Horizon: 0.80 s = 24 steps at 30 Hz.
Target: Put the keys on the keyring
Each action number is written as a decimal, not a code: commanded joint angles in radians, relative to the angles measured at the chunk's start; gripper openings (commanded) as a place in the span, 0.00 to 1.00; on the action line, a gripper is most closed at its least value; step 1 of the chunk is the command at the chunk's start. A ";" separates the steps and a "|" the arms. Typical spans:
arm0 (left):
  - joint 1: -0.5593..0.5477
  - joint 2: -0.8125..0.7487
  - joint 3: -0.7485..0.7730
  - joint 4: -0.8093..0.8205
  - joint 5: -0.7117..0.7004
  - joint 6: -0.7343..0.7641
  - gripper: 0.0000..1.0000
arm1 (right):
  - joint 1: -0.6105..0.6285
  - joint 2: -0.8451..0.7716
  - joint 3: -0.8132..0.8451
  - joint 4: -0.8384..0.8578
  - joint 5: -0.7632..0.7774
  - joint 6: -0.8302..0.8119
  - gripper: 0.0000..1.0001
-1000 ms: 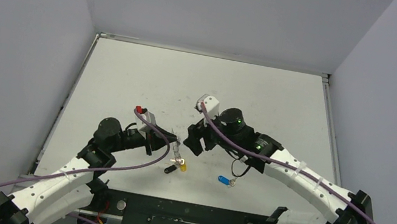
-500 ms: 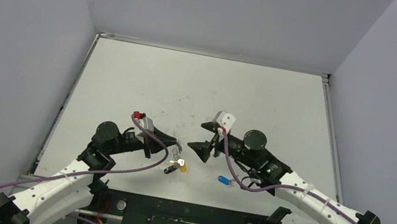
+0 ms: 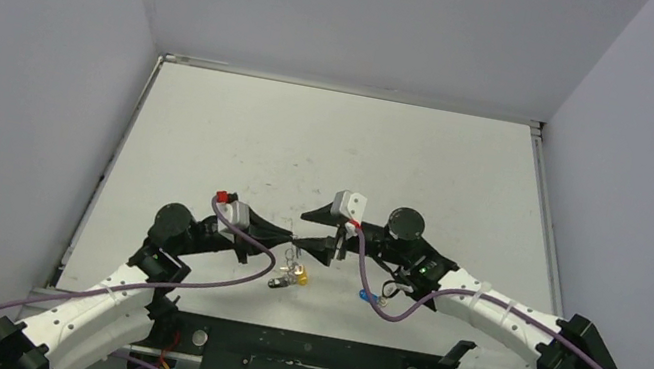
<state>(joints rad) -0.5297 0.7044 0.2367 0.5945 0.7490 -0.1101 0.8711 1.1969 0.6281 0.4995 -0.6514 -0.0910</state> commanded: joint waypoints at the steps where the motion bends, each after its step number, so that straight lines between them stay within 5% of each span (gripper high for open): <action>1: -0.007 -0.007 0.004 0.095 0.027 0.011 0.00 | 0.003 0.018 0.000 0.122 -0.082 -0.038 0.49; 14: -0.009 -0.014 0.002 0.103 0.033 0.006 0.00 | 0.002 0.005 -0.050 0.091 -0.119 -0.145 0.39; 24: -0.012 -0.006 -0.003 0.116 0.043 -0.003 0.00 | 0.002 0.035 -0.049 0.132 -0.138 -0.131 0.22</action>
<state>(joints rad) -0.5354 0.7036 0.2340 0.6331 0.7753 -0.1108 0.8711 1.2243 0.5732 0.5533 -0.7452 -0.2134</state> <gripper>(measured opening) 0.008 0.230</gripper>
